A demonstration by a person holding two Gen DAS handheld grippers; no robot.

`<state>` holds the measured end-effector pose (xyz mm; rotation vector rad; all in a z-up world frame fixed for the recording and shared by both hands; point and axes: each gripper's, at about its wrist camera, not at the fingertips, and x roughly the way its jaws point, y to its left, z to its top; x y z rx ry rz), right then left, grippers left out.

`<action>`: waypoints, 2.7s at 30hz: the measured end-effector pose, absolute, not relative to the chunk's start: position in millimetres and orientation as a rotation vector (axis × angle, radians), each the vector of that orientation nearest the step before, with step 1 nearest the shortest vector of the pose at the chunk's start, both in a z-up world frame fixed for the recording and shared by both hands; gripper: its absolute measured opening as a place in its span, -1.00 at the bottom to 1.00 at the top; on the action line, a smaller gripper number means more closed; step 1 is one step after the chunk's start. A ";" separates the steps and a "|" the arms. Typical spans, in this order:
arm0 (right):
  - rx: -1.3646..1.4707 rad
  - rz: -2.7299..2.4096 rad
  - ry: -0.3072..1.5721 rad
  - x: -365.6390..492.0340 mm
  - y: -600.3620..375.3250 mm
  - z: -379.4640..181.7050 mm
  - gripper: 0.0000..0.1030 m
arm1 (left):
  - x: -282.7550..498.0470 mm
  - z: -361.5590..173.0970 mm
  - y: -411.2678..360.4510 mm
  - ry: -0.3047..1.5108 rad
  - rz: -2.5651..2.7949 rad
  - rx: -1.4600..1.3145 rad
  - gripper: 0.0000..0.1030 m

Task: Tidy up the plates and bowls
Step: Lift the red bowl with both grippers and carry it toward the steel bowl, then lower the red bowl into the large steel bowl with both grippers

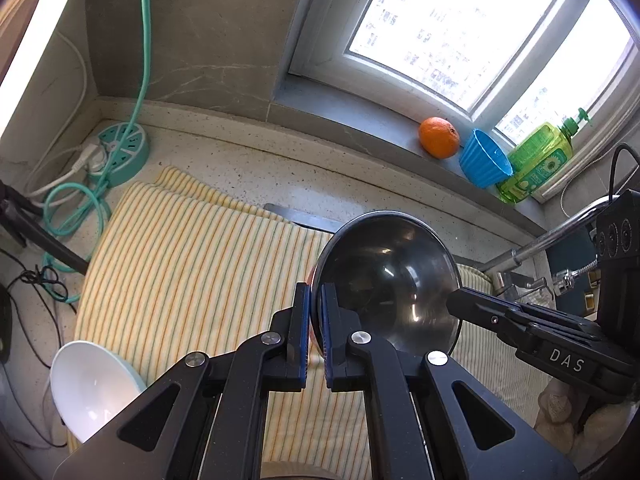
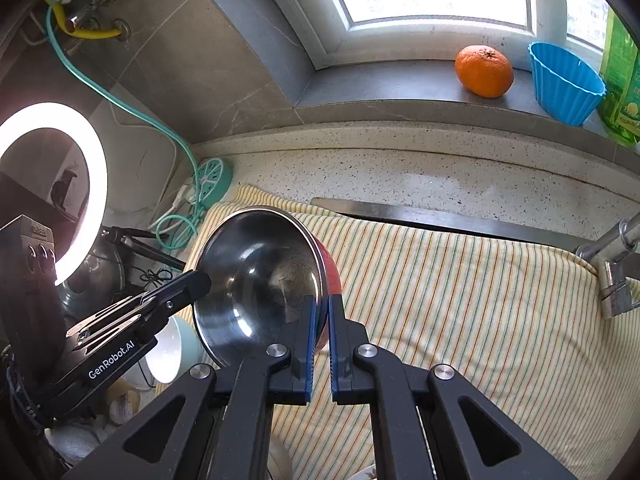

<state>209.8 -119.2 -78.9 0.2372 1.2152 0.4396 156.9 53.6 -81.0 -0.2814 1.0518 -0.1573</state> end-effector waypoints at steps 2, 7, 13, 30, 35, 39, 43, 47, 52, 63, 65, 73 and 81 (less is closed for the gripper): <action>0.237 0.446 1.209 200.5 -118.2 -73.0 -0.89 | 147.7 -76.2 54.5 1.043 -0.158 -0.283 -0.92; 0.232 0.462 1.197 176.7 -112.1 -63.1 -0.89 | 125.5 -67.5 59.9 1.027 -0.163 -0.282 -0.92; 0.213 0.486 1.195 150.2 -104.6 -54.1 -0.88 | 98.0 -62.3 67.3 1.016 -0.163 -0.283 -0.92; 0.155 0.543 1.183 78.1 -80.7 -52.3 -0.87 | 27.9 -65.0 84.1 1.021 -0.143 -0.315 -0.92; 0.158 0.550 1.198 59.6 -76.5 -58.8 -0.87 | 12.7 -72.1 90.6 1.046 -0.147 -0.333 -0.92; 0.153 0.542 1.214 47.6 -72.2 -67.7 -0.87 | 2.8 -77.8 91.5 1.057 -0.141 -0.324 -0.92; 0.148 0.539 1.240 39.0 -68.4 -79.0 -0.86 | -4.4 -88.0 94.0 1.079 -0.133 -0.320 -0.92; 0.145 0.533 1.264 33.7 -65.9 -89.8 -0.86 | -9.9 -97.4 95.3 1.105 -0.129 -0.318 -0.92; 0.117 0.527 1.281 27.3 -59.8 -99.5 -0.86 | -13.8 -104.7 97.3 1.124 -0.123 -0.311 -0.92; 0.069 0.515 1.307 23.4 -51.7 -113.0 -0.85 | -15.1 -120.5 95.7 1.165 -0.118 -0.292 -0.92; 0.058 0.513 1.310 22.4 -50.7 -114.8 -0.85 | -15.4 -123.8 95.1 1.173 -0.117 -0.286 -0.92; 0.024 0.505 1.321 21.8 -47.0 -121.9 -0.85 | -13.7 -131.6 93.0 1.197 -0.115 -0.270 -0.92; 0.007 0.502 1.327 22.1 -44.8 -125.5 -0.85 | -13.4 -137.6 92.4 1.214 -0.114 -0.258 -0.92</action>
